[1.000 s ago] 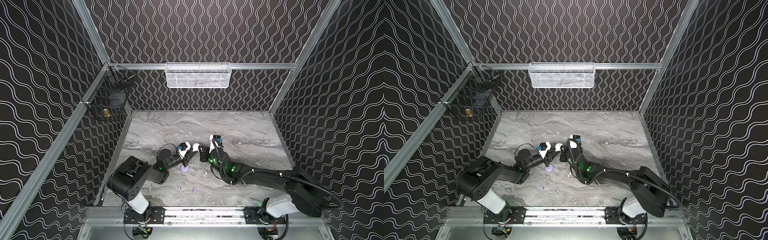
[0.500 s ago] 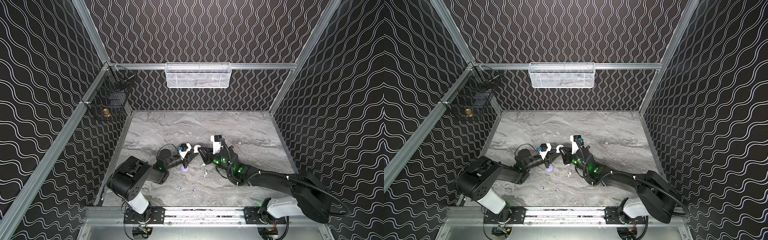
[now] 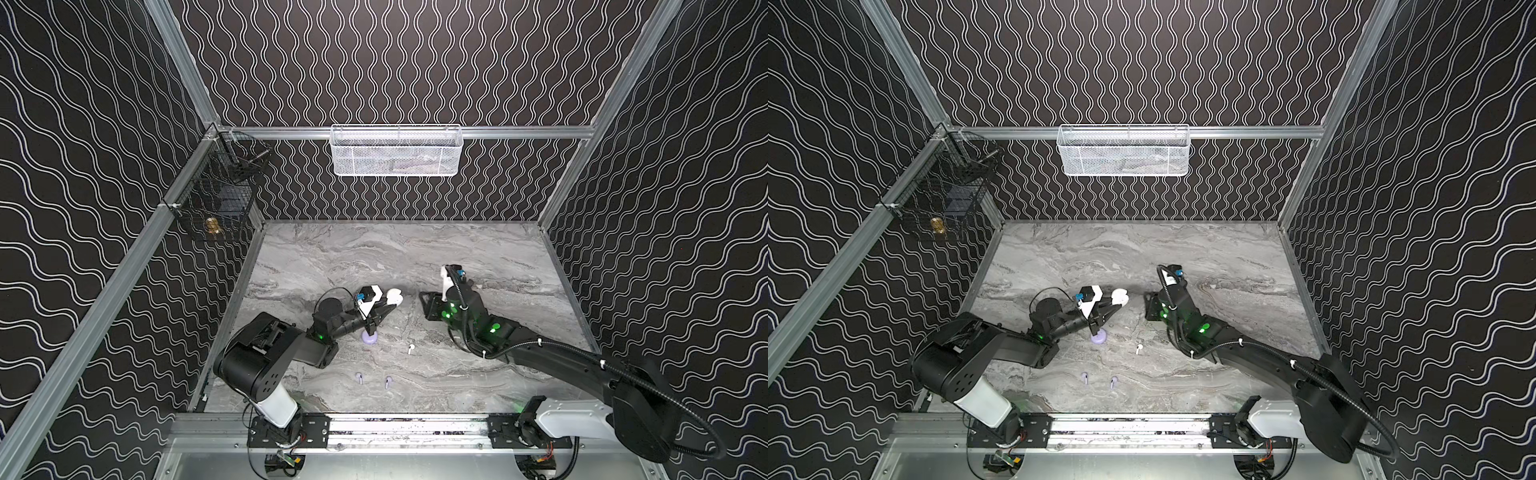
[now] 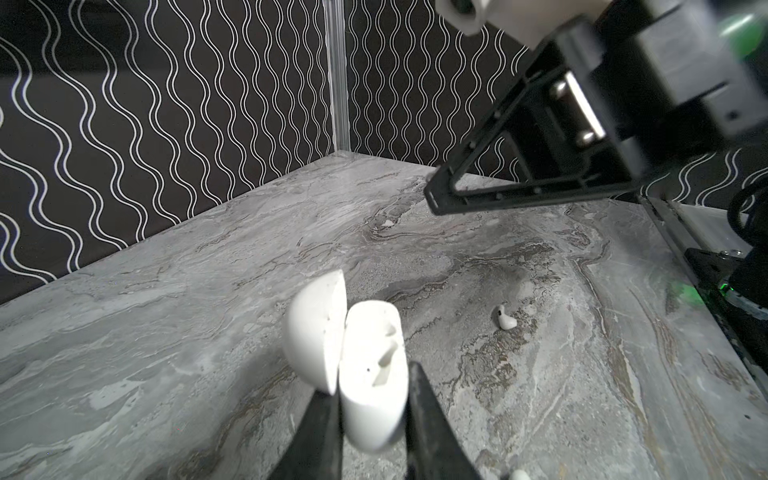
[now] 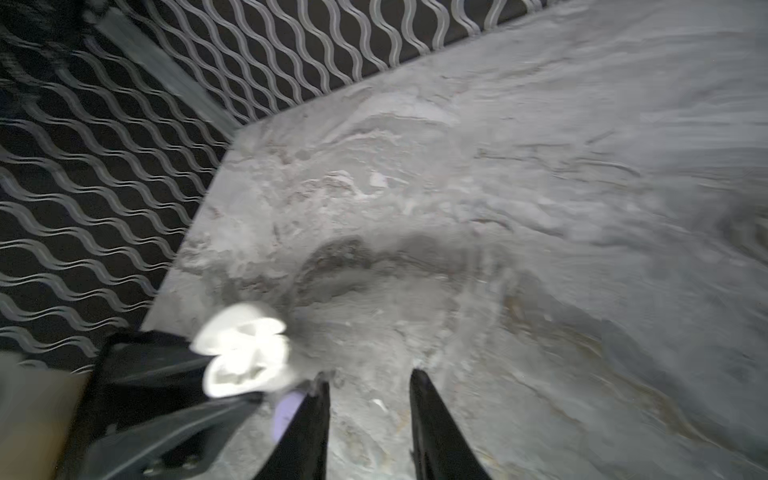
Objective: Insert the wireless bluetooth earbuds into the charging case
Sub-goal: 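Move the right gripper away from the case toward the other earbud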
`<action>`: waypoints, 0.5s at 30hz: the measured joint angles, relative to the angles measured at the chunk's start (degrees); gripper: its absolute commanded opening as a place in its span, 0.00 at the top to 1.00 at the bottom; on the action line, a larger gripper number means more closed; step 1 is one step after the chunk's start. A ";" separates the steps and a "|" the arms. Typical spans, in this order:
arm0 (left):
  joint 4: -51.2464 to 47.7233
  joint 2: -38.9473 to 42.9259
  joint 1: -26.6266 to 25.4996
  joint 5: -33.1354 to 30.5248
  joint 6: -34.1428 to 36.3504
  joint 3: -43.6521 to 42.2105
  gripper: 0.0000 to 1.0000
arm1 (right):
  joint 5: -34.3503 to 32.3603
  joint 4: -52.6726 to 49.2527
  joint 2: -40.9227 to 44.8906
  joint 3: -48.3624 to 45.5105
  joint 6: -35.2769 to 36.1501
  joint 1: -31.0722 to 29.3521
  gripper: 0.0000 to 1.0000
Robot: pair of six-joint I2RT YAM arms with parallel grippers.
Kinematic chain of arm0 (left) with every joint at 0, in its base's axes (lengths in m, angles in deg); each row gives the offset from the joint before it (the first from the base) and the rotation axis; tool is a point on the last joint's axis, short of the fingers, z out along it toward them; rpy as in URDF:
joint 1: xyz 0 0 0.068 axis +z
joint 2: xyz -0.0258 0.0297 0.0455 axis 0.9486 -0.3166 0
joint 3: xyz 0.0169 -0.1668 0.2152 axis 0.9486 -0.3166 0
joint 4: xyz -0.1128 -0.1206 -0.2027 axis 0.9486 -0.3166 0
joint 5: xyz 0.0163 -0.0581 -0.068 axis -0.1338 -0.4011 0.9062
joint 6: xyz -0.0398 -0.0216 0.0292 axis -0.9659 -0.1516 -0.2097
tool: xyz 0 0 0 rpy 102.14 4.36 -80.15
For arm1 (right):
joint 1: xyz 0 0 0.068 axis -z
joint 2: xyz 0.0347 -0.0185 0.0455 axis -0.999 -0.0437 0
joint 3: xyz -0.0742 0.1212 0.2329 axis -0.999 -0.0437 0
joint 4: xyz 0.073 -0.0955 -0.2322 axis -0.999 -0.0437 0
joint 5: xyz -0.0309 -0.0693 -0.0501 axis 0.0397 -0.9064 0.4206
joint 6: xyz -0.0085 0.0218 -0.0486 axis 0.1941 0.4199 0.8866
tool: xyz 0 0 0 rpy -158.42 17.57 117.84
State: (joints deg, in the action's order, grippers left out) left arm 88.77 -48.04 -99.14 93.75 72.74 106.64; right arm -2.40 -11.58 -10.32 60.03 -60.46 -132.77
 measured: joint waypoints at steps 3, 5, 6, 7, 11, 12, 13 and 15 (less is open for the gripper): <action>0.00 0.00 0.00 -0.02 0.00 0.00 0.80 | 0.59 -6.12 0.42 0.02 -1.09 0.31 0.67; 0.00 -0.02 0.00 -0.02 0.00 0.00 0.80 | 0.28 -10.03 0.37 0.26 -2.08 0.37 0.68; 0.00 -0.02 0.00 -0.02 0.00 0.00 0.80 | -0.11 -11.69 0.26 0.31 -2.54 0.44 0.70; 0.00 -0.02 0.00 -0.02 0.00 0.00 0.80 | -0.57 -13.38 0.04 0.35 -2.86 0.46 0.71; 0.00 -0.02 0.00 -0.22 0.00 0.00 0.80 | -2.51 -19.71 -0.83 0.74 -4.72 0.76 0.70; 0.00 -0.02 0.00 -0.22 0.00 0.00 0.80 | -3.02 -21.11 -1.11 0.85 -5.35 1.07 0.66; 0.02 -0.07 0.00 -0.22 0.00 0.00 0.80 | -3.34 -22.21 -1.38 0.85 -5.68 1.49 0.61; 0.00 -0.13 0.00 -0.22 0.00 0.00 0.80 | -3.39 -23.04 -1.75 0.35 -6.16 2.69 0.51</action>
State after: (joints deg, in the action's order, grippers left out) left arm 88.77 -48.17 -99.14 93.54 72.74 106.64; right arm -5.79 -34.62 -12.07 60.38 -66.62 -130.08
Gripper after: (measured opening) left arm 0.237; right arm 0.413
